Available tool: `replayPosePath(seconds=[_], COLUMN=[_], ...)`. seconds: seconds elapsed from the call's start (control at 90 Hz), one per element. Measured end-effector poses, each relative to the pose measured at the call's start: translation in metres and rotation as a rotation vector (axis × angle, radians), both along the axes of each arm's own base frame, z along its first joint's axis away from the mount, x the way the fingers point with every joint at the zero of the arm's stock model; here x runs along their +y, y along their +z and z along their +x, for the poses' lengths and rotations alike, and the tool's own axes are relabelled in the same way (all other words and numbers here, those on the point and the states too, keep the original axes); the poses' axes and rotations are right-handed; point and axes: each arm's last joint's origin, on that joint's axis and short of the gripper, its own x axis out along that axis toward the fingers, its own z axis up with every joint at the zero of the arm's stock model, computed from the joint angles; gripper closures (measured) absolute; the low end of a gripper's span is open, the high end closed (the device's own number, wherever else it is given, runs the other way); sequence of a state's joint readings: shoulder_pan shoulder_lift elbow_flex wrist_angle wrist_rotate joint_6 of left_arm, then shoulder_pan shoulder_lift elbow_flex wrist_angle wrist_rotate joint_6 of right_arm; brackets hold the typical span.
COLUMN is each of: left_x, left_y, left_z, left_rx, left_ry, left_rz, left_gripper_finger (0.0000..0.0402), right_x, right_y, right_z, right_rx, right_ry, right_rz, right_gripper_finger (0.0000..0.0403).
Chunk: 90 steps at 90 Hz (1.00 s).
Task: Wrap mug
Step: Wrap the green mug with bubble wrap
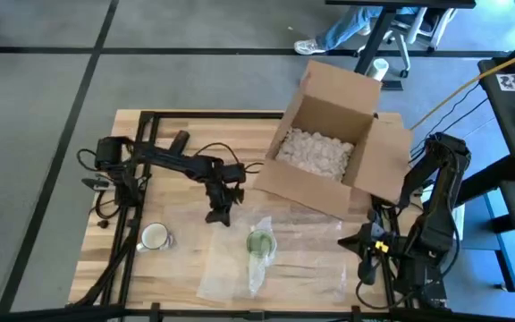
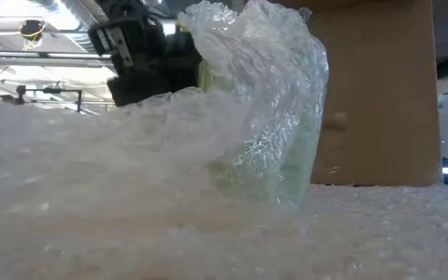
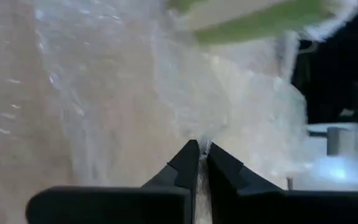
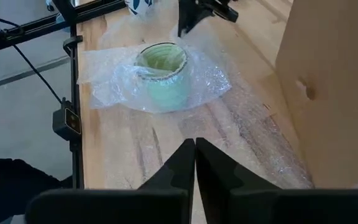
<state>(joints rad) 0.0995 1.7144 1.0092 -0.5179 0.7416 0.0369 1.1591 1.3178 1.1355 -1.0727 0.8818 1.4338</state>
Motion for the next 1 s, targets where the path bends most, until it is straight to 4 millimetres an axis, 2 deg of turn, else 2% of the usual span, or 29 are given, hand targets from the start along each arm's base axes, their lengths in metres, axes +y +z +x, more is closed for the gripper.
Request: replayPosePath(seconds=[0.222,0.433,0.744,0.889,1.0], left_x=[0.000,-0.016,-0.041,-0.037,-0.029], left_y=[0.046,0.079,0.104,0.111,0.112], left_z=[-0.012,-0.015,-0.008,-0.002,0.003], left_rx=[-0.202,-0.414,-0.692,-0.797,-0.790], left_ry=[-0.011,-0.063,-0.152,-0.096,0.040], left_rz=[0.041,0.044,0.046,0.113,0.193], left_gripper_finger=[0.0401,0.0401,0.0401,0.0401,0.0401], right_x=[0.000,0.000,0.000,0.001,0.002], right_y=[0.000,0.001,0.001,0.001,0.001], right_z=[0.000,0.001,0.001,0.001,0.001], right_rx=[-0.016,-0.019,-0.020,-0.025,-0.032], right_ry=[-0.006,-0.006,-0.006,-0.007,-0.008], right_rz=[-0.005,0.000,0.001,0.006,0.021], right_gripper_finger=[0.0403,0.0403,0.0403,0.0403,0.0403])
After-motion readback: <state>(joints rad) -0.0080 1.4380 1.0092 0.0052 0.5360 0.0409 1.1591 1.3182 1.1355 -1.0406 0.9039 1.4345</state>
